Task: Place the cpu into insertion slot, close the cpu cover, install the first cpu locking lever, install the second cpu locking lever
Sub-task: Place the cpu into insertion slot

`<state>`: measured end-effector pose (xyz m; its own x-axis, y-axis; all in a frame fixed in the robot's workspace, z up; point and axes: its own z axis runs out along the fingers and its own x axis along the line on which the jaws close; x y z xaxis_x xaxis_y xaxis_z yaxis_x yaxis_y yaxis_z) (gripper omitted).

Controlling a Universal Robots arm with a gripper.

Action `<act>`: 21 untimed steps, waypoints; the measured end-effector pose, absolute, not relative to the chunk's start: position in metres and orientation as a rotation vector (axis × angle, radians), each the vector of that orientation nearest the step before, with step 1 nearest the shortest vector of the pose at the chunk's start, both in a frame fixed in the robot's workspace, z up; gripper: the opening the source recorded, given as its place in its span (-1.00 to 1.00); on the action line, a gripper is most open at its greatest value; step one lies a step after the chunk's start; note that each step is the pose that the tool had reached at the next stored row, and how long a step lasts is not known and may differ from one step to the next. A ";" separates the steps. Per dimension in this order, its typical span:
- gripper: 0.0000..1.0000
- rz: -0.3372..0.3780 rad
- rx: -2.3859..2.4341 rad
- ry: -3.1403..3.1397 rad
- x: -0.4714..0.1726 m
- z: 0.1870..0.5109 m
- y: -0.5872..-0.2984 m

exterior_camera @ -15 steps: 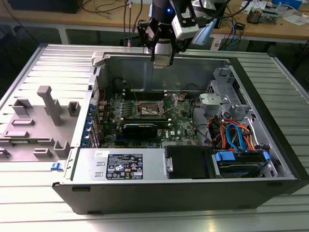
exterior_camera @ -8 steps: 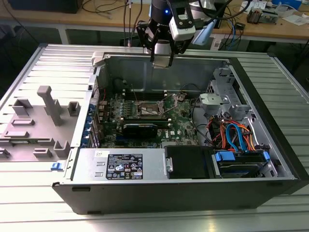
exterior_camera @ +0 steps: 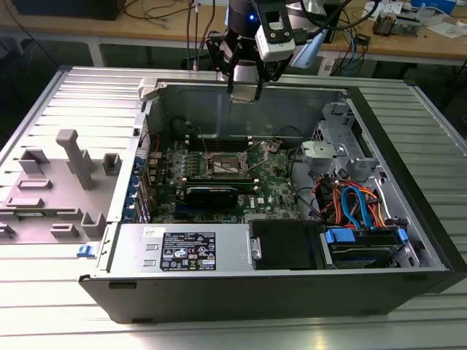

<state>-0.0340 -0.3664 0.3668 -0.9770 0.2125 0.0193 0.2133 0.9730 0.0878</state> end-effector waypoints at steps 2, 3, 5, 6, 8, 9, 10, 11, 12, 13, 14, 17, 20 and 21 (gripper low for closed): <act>0.09 -0.140 -0.339 -3.110 -0.034 0.367 -0.366; 0.09 -0.140 -0.357 -3.109 -0.034 0.367 -0.366; 0.09 -0.140 -0.396 -3.105 -0.034 0.366 -0.366; 0.09 -0.140 -0.410 -3.104 -0.034 0.366 -0.366; 0.09 -0.140 -0.455 -3.099 -0.034 0.366 -0.366; 0.09 -0.140 -0.473 -3.097 -0.034 0.366 -0.366; 0.09 -0.140 -0.487 -3.095 -0.034 0.366 -0.366; 0.09 -0.140 -0.490 -3.095 -0.034 0.366 -0.366; 0.09 -0.140 -0.490 -3.095 -0.034 0.366 -0.366; 0.09 -0.140 -0.491 -3.094 -0.034 0.366 -0.366; 0.09 -0.140 -0.491 -3.094 -0.034 0.366 -0.366; 0.09 -0.140 -0.493 -3.094 -0.034 0.366 -0.366; 0.09 -0.140 -0.498 -3.094 -0.034 0.366 -0.366; 0.09 -0.141 -0.499 -3.093 -0.034 0.366 -0.366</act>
